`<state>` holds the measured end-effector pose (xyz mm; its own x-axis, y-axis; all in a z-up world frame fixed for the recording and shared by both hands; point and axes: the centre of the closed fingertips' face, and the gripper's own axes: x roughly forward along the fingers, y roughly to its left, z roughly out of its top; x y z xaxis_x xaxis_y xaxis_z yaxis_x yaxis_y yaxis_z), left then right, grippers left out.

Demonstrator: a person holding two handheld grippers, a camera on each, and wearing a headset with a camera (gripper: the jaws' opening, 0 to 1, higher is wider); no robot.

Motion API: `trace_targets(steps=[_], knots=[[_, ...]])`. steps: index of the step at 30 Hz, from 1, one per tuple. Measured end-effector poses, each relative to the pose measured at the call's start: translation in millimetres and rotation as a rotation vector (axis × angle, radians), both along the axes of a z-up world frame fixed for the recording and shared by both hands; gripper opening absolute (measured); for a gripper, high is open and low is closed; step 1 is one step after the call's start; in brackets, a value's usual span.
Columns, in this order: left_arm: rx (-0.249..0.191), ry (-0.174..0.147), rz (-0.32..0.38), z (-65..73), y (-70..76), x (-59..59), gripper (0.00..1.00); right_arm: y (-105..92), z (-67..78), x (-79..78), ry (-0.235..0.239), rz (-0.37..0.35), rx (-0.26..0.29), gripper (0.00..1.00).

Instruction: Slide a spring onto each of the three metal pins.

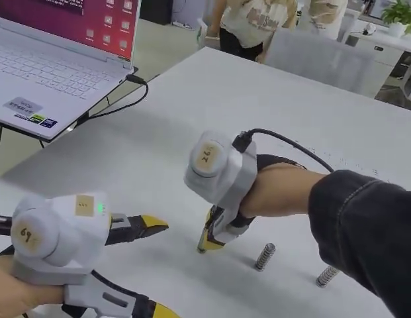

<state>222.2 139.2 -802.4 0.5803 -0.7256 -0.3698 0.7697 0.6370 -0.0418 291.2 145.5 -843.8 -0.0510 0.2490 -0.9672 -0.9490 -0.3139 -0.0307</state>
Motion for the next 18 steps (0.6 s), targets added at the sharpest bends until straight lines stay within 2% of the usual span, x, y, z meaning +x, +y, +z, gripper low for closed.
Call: trace_targets(steps=[8,18], knots=[[0.003,0.002,-0.002,0.1,-0.2,-0.2,0.80,-2.6,-0.6,2.6,0.002,-0.018,0.013,0.14],[0.008,0.009,-0.008,0.3,-3.1,0.6,0.81,-19.0,0.7,3.5,0.026,-0.059,0.025,0.27]])
